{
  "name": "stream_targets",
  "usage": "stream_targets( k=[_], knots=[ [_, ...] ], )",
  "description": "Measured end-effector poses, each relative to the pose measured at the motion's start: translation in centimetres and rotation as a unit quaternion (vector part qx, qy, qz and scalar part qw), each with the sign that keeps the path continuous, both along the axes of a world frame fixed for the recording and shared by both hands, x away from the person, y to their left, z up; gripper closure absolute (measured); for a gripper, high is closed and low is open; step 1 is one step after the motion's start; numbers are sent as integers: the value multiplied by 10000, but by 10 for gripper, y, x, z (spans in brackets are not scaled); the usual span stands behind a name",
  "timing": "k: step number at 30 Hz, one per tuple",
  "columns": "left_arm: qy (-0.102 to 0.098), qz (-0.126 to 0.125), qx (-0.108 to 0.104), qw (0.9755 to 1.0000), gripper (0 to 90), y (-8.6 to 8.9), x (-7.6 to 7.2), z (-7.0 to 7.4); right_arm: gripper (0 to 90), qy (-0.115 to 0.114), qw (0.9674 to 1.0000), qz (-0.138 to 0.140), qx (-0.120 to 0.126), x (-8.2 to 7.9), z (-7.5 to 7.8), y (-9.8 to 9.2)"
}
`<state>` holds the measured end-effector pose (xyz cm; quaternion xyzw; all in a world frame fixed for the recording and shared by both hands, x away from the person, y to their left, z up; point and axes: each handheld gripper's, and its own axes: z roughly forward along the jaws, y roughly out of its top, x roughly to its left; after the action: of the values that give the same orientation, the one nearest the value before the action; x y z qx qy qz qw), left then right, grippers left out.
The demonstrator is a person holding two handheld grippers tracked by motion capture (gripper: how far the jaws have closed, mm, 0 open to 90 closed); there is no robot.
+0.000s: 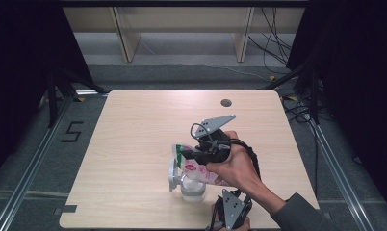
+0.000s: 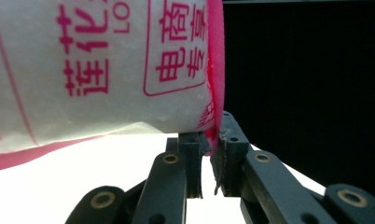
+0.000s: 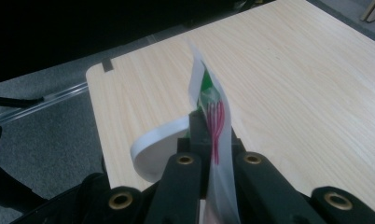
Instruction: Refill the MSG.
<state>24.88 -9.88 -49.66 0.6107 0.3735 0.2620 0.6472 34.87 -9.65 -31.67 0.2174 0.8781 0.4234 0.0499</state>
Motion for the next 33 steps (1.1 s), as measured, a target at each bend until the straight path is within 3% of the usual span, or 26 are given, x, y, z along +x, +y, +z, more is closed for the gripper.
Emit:
stream_targets(
  k=[4,10,33],
  knots=[
    [63,4,76,10000,818,0,-2,1,900,-23,10000,47,1,1,0,-2],
    [-21,-11,30,10000,818,-1,-1,0,900,4,10000,-3,64,0,1,-3],
    [-28,-48,-53,10000,818,0,-1,0,900,52,10000,-9,66,-1,1,-2]
  ],
)
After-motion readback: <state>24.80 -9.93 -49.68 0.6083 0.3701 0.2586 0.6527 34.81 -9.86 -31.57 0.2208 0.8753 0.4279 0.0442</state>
